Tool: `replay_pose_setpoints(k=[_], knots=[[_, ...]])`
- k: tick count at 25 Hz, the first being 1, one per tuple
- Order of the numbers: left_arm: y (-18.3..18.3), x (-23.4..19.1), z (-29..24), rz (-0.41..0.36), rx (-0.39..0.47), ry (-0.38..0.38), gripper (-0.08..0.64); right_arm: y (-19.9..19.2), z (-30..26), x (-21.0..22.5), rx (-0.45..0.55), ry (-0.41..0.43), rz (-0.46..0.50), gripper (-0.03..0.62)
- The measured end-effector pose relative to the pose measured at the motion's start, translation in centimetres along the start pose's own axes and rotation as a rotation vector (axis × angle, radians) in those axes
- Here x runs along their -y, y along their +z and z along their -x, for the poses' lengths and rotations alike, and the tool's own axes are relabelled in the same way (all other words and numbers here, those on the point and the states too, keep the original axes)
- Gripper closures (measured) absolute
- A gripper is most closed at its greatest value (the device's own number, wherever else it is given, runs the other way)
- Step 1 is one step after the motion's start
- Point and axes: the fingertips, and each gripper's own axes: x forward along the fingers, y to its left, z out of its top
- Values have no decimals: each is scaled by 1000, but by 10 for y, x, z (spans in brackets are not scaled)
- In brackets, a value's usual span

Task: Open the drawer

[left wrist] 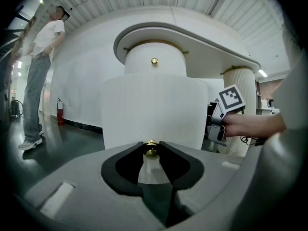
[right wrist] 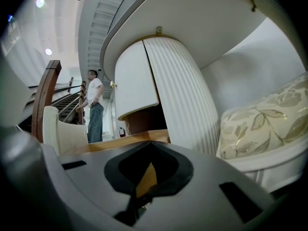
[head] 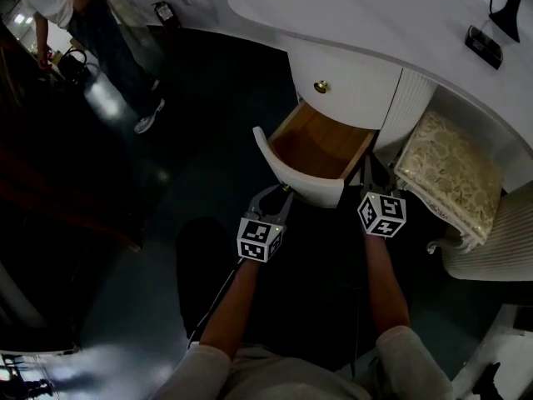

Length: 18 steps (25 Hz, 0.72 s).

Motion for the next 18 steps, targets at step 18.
replay_pose_setpoints(k=[18], knots=[[-11,-2,29,20,2,10,453,0,-2,3,-10,-36,25,577]])
